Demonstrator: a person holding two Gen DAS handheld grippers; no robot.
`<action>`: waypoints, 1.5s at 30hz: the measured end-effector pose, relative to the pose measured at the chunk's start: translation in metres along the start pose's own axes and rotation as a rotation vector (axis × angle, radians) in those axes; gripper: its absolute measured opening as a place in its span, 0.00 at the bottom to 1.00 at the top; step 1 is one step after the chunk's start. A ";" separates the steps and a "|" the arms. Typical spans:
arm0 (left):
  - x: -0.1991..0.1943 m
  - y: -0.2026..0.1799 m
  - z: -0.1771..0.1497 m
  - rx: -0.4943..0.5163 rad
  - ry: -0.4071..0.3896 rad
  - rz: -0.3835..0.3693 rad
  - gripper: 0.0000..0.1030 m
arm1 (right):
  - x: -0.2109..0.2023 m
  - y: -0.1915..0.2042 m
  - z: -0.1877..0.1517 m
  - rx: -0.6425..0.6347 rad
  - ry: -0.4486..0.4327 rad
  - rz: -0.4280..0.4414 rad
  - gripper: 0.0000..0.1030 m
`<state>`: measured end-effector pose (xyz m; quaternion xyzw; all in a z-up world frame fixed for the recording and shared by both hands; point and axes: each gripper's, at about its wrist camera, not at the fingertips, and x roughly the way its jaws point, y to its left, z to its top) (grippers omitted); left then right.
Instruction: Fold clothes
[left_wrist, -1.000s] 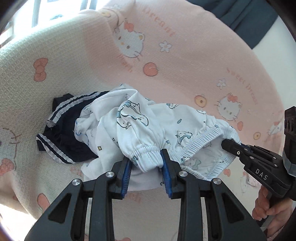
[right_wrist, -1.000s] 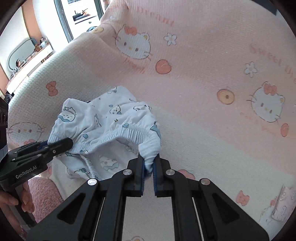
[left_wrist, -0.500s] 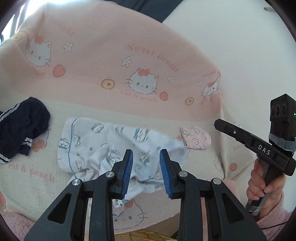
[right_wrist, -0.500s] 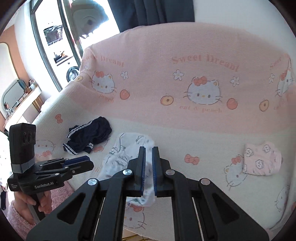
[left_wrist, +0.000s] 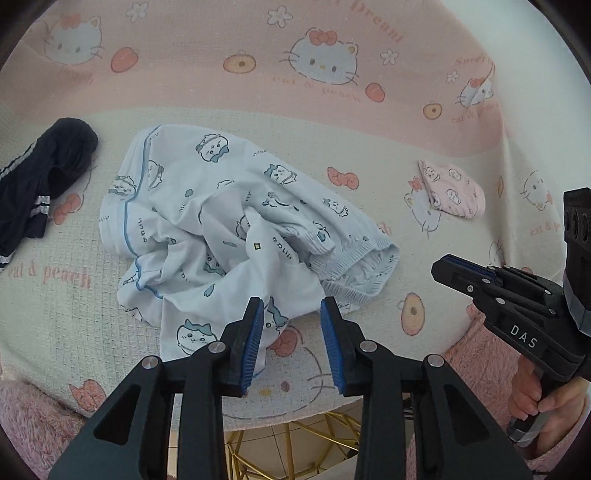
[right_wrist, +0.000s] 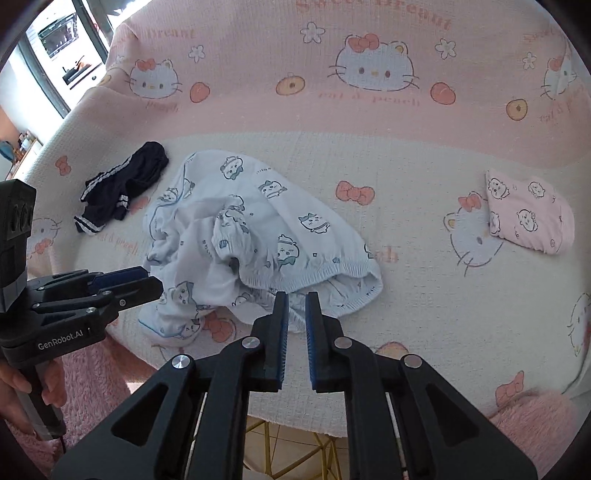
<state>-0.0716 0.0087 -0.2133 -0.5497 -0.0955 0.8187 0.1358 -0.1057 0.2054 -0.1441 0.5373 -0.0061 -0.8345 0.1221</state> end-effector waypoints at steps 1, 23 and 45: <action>0.004 -0.001 0.001 0.007 0.002 0.017 0.35 | 0.005 -0.003 0.001 0.005 0.008 -0.005 0.20; 0.026 0.052 -0.012 -0.063 0.050 0.330 0.18 | 0.107 -0.044 0.023 -0.005 0.202 -0.138 0.43; 0.092 -0.004 0.058 -0.003 -0.037 0.235 0.41 | 0.063 -0.058 0.043 0.057 0.052 -0.044 0.04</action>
